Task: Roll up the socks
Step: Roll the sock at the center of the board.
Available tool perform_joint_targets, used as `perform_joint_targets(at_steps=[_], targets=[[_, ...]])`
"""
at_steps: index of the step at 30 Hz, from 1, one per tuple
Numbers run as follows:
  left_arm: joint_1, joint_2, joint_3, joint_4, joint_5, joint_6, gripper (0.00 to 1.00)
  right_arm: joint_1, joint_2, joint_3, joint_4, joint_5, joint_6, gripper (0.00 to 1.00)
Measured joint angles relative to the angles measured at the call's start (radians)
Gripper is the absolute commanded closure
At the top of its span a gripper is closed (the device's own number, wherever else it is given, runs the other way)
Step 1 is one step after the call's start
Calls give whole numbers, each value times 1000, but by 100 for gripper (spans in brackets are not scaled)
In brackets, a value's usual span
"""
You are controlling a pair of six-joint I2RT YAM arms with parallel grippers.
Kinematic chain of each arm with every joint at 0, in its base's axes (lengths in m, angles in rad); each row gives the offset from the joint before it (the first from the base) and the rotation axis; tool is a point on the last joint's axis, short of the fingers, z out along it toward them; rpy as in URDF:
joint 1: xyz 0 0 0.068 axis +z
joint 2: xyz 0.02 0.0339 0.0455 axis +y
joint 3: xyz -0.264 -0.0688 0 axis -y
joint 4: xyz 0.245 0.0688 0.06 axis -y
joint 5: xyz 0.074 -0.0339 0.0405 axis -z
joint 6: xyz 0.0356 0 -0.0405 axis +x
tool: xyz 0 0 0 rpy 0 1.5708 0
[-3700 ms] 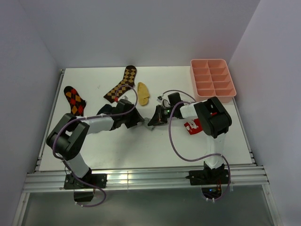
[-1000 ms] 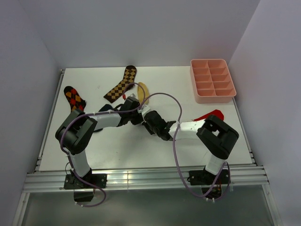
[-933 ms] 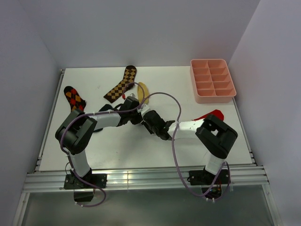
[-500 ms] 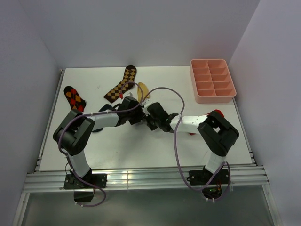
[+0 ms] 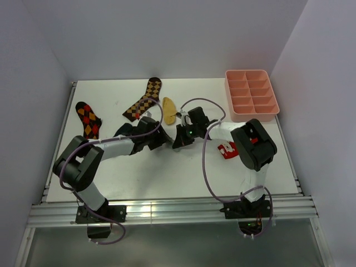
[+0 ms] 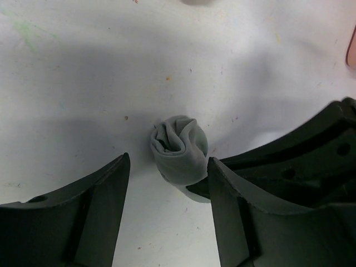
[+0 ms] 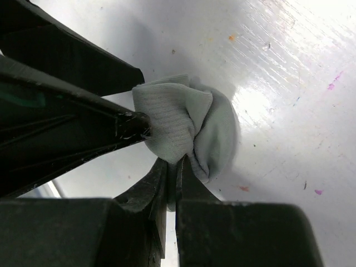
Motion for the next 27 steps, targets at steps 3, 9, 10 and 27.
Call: perform_joint_targets(at_steps=[3, 9, 10, 27], targets=[[0, 0, -12, 28, 6, 0, 38, -29, 34, 21, -11, -78, 26, 100], [0, 2, -29, 87, 23, -3, 41, -71, 95, 55, -22, -192, 74, 100], [0, 4, -31, 96, 24, -4, 41, -76, 105, 61, -23, -208, 79, 100], [0, 92, -32, 196, 51, -29, 48, -106, 159, 72, -11, -302, 148, 100]])
